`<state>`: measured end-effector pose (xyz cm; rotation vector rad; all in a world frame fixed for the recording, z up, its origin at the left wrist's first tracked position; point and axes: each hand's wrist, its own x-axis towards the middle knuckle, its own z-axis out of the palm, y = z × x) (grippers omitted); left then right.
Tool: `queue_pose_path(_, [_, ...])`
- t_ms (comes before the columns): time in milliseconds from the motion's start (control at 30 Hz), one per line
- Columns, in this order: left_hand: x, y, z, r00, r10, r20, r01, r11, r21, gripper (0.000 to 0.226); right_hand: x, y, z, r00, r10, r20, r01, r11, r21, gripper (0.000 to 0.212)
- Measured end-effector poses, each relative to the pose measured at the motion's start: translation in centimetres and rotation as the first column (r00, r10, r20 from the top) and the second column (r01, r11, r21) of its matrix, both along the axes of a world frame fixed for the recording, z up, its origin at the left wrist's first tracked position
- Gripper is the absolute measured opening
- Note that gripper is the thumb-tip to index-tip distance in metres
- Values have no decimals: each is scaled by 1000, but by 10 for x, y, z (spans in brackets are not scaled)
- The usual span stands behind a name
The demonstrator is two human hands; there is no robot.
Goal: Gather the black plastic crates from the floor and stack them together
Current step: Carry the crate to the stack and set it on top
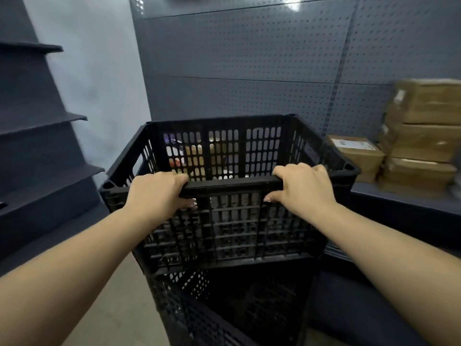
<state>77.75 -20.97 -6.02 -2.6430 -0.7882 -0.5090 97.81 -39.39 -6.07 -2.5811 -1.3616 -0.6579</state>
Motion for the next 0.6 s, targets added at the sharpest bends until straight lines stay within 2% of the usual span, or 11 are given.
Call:
queue_pose_path(233, [-9, 46, 11, 963, -268, -5, 268, 962, -47, 38, -76, -7, 8, 965, -255, -62, 258, 966, 36, 44])
queue_pose_path(467, [-11, 51, -7, 919, -388, -69, 387, 922, -37, 45, -116, -20, -9, 908, -403, -117, 406, 914, 1, 55])
queue_pose_path(600, [-23, 64, -11, 894, -435, -108, 433, 900, -42, 45, -147, -12, -15, 870, -478, -124, 476, 878, -46, 54])
